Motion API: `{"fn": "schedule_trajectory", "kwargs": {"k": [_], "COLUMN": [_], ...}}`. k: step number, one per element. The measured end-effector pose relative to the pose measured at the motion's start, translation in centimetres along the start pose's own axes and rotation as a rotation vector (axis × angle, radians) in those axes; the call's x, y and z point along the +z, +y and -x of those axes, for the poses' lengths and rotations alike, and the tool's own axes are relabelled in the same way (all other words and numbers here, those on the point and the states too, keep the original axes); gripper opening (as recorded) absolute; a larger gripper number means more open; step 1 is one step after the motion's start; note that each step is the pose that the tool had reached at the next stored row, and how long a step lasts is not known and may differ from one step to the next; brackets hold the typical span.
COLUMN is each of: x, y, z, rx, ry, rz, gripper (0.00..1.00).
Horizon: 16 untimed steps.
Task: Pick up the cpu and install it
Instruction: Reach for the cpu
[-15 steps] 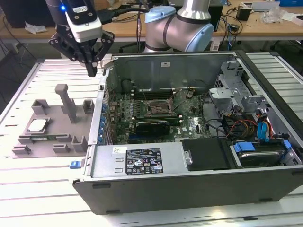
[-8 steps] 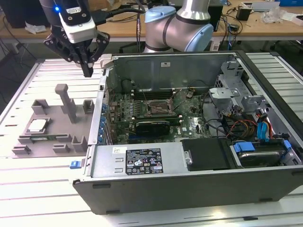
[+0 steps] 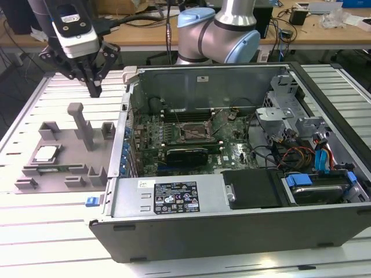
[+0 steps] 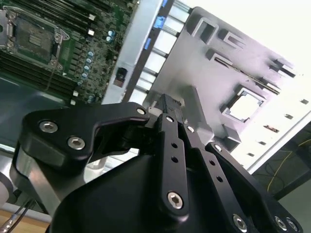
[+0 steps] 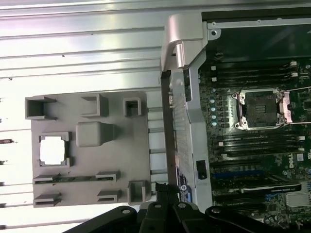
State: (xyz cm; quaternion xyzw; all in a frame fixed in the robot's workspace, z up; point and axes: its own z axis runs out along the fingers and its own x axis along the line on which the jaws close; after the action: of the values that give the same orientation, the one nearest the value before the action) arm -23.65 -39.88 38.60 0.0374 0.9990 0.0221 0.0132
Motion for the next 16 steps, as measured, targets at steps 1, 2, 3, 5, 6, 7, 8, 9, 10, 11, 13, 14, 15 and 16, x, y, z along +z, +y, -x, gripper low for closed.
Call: {"fn": "schedule_trajectory", "kwargs": {"k": [1,2,3,5,6,7,8,9,10,11,13,14,15,16], "x": [0.04,0.07,0.1,0.16,0.18,0.2,0.21,0.23,0.25,0.28,0.4,0.49,0.59,0.67], "y": [-0.03,-0.06,-0.09,-0.14,-0.17,-0.19,-0.22,-0.24,-0.26,-0.28,-0.34,-0.37,-0.41,-0.45], "z": [-0.43,-0.79,-1.07,-1.79,-2.17,-2.41,-2.71,-2.96,-3.23,-3.45,-4.24,-4.58,-5.05,-5.51], "rx": [0.0,0.0,0.0,0.0,0.0,0.0,0.0,0.0,0.0,0.0,0.0,0.0,0.0,0.0], "ry": [-0.0004,-0.0007,-0.001,-0.0018,-0.002,-0.0022,-0.0025,-0.0026,-0.0027,-0.0029,-0.0031,-0.003,-0.0031,-0.0032], "rz": [0.0001,0.0001,0.0001,0.0002,0.0002,0.0002,0.0002,0.0001,0.0002,0.0002,0.0003,0.0002,0.0002,0.0003], "gripper": [0.11,0.11,0.11,0.11,0.11,0.11,0.11,0.11,0.11,0.11,0.11,0.11,0.11,0.11]}}
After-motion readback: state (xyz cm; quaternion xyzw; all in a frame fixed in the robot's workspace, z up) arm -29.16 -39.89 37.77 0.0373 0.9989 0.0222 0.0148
